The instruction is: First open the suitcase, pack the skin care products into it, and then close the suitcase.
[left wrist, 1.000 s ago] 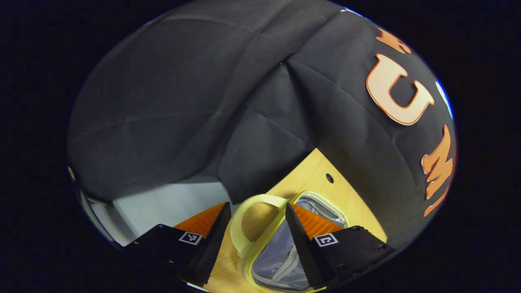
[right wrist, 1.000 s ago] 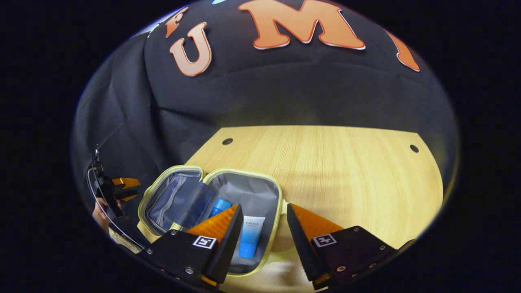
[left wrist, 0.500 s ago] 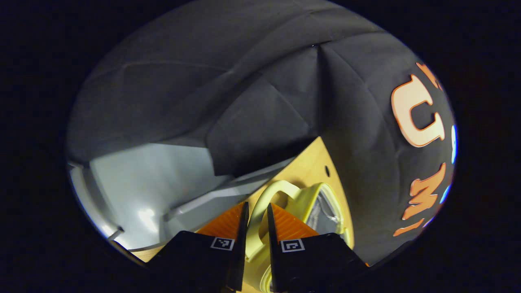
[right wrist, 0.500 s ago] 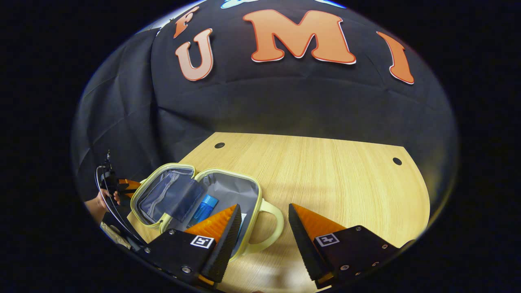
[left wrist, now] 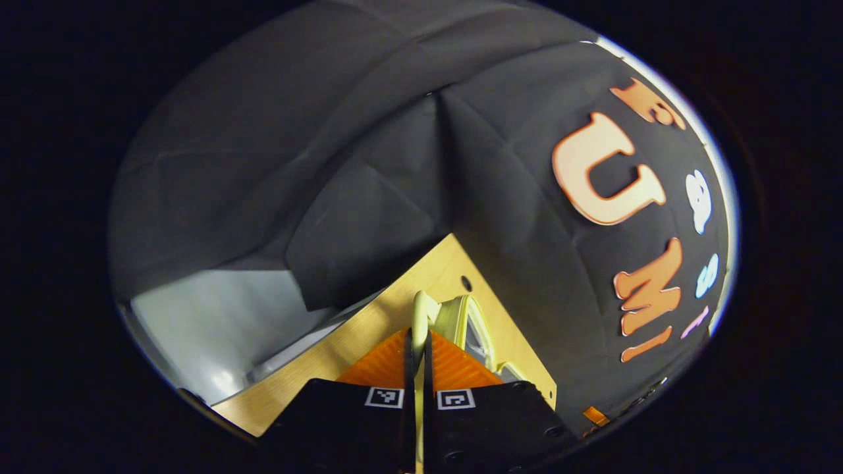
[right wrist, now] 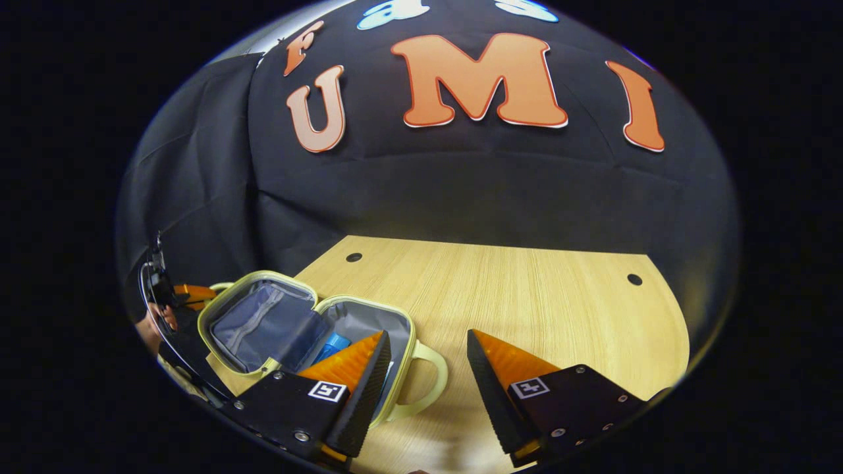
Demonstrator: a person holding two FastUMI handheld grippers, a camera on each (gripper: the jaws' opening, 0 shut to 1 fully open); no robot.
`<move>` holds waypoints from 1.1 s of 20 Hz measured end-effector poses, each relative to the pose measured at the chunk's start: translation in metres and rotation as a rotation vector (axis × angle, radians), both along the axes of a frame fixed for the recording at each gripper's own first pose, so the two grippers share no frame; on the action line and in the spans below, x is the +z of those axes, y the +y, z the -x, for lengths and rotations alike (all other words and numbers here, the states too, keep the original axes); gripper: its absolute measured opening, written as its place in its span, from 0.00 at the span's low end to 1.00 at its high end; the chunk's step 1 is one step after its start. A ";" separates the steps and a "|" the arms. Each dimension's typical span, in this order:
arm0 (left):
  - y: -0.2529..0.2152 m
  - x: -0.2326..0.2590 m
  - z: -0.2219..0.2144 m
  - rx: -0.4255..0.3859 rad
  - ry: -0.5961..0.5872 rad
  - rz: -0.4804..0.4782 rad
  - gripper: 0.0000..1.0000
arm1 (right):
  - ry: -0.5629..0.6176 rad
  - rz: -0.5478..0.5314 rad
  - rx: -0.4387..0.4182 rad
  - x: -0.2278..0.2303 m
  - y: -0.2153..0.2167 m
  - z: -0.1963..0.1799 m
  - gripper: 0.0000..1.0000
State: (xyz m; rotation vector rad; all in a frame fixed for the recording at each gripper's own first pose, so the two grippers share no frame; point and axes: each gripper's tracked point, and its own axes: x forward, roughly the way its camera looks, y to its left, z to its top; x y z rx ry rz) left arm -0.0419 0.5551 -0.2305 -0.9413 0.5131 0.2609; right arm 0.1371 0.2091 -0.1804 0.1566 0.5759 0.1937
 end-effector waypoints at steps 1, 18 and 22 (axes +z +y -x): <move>-0.009 0.018 -0.005 -0.019 -0.028 -0.022 0.04 | -0.006 -0.005 0.002 0.002 0.001 0.001 0.76; -0.220 0.193 -0.048 -0.360 -0.294 -0.155 0.05 | -0.183 0.029 0.013 0.045 -0.052 0.012 0.77; -0.279 0.204 -0.051 -0.437 -0.308 -0.146 0.04 | -0.178 0.038 0.017 0.043 -0.073 0.018 0.78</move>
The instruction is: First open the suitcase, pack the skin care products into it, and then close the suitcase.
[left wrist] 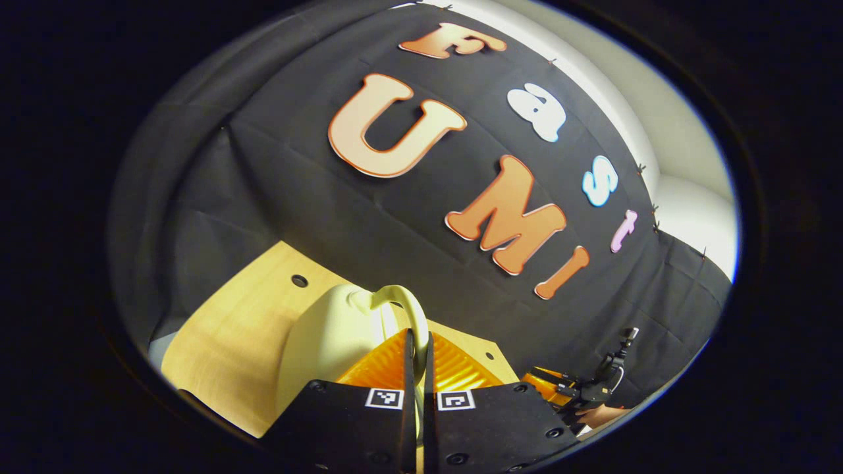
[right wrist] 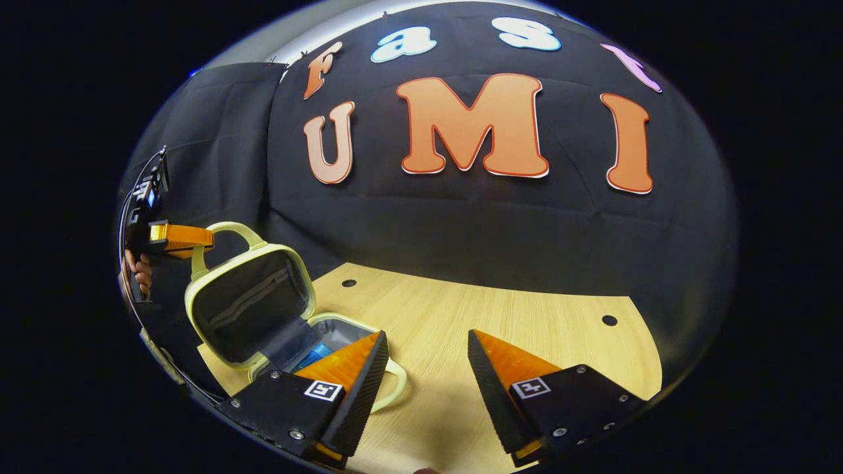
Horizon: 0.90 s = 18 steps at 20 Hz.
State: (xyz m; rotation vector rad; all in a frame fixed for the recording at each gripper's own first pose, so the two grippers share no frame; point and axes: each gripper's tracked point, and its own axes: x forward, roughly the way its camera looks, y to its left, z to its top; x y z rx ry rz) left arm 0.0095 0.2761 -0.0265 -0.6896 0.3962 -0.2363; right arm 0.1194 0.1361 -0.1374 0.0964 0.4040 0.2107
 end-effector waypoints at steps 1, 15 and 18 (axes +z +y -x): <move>-0.019 -0.001 0.002 -0.032 0.001 -0.009 0.04 | 0.000 0.003 -0.001 -0.002 -0.006 0.001 0.79; -0.186 -0.075 -0.004 -0.251 0.154 -0.027 0.05 | -0.014 -0.006 -0.042 -0.004 -0.084 0.010 0.80; -0.209 -0.095 0.001 -0.279 0.202 -0.067 0.05 | -0.008 -0.009 -0.050 -0.009 -0.098 0.014 0.80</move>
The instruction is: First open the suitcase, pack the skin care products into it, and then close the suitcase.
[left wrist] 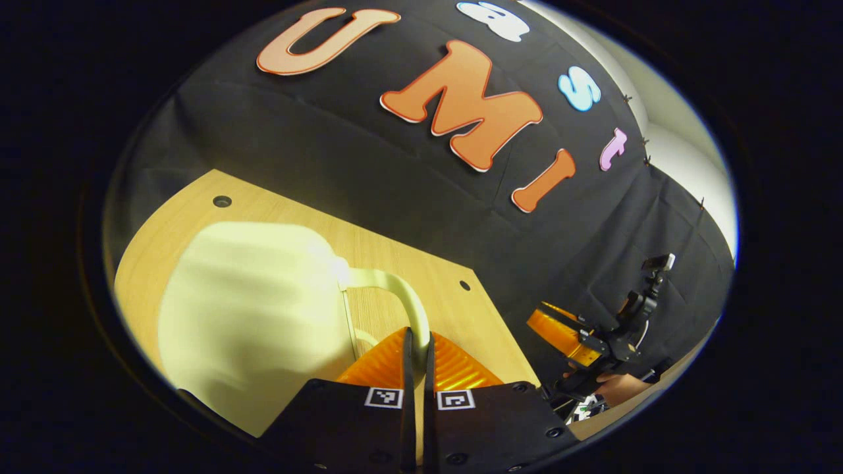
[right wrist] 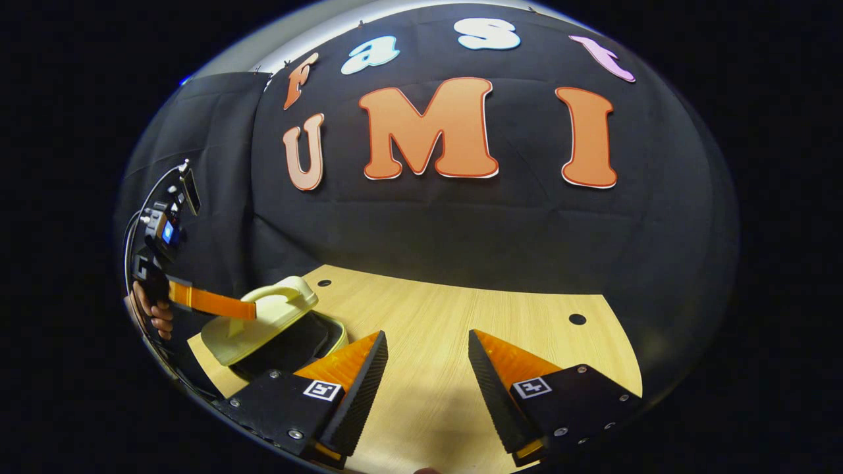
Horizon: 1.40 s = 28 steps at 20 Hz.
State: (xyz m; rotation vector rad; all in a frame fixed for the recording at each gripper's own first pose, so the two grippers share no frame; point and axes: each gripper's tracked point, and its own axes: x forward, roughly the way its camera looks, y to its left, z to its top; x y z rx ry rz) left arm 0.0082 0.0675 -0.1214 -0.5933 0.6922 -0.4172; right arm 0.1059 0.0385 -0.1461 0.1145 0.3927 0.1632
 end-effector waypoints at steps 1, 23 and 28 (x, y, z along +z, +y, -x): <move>-0.008 -0.008 0.002 -0.009 0.013 -0.023 0.05 | -0.001 -0.005 0.000 0.000 -0.004 0.000 0.80; -0.117 0.037 -0.007 0.016 -0.224 -0.381 0.98 | -0.151 0.073 0.009 0.035 -0.074 0.026 0.81; -0.121 0.094 -0.021 0.173 -0.406 -0.445 0.97 | -0.265 0.127 0.013 0.064 -0.071 0.031 0.85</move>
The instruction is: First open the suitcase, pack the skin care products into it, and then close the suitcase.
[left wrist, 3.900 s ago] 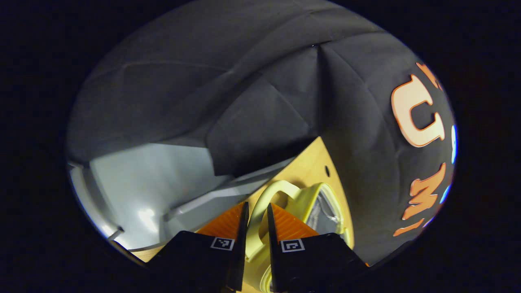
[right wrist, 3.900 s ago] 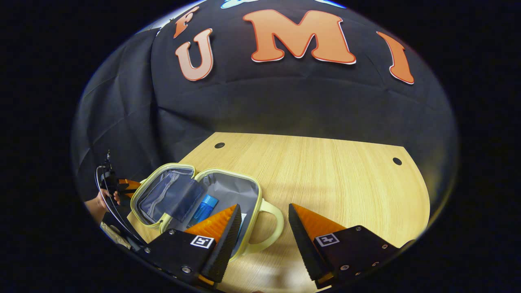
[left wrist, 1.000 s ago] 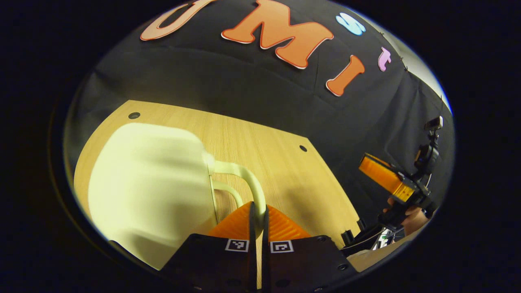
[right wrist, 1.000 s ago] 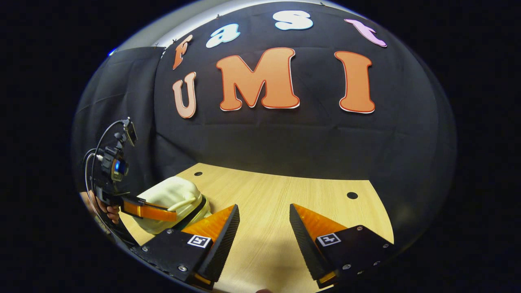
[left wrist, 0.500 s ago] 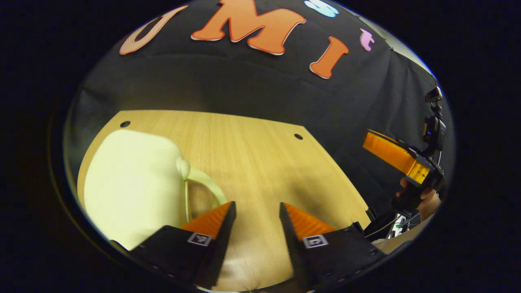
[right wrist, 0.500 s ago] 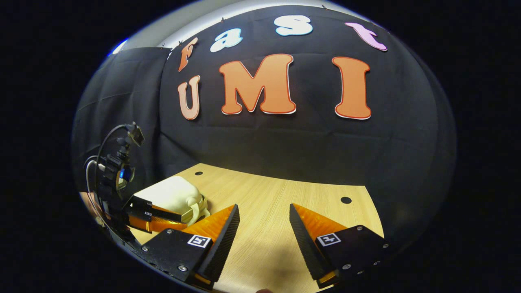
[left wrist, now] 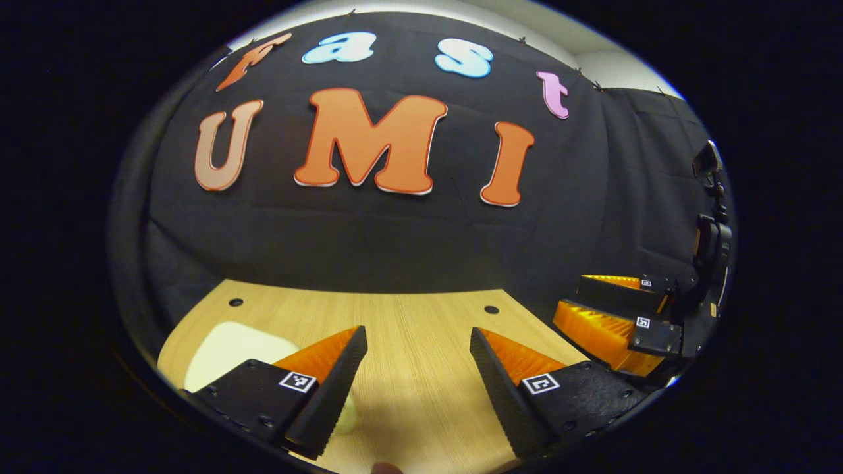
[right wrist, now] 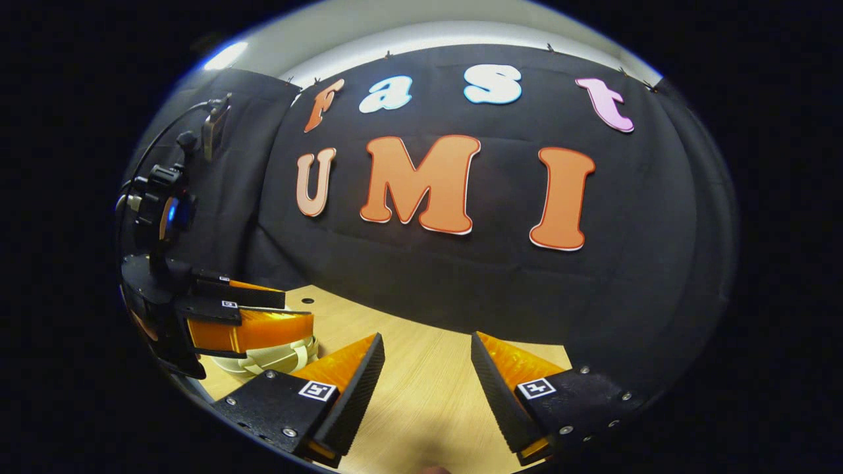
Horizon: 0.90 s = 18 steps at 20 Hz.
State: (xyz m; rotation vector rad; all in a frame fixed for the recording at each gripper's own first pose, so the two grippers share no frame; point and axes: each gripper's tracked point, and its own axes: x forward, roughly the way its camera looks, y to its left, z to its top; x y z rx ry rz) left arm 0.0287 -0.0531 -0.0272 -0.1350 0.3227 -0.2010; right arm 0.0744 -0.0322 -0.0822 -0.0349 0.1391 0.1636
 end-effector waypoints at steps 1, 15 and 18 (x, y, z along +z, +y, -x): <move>0.001 0.013 0.000 0.022 -0.050 -0.003 0.97 | -0.013 0.008 0.002 0.003 0.001 0.002 0.85; -0.007 0.052 0.012 0.076 -0.201 -0.104 0.97 | -0.058 -0.030 -0.019 0.011 -0.009 0.020 0.89; -0.009 0.054 0.013 0.082 -0.204 -0.114 0.97 | -0.068 -0.033 -0.020 0.013 -0.011 0.023 0.89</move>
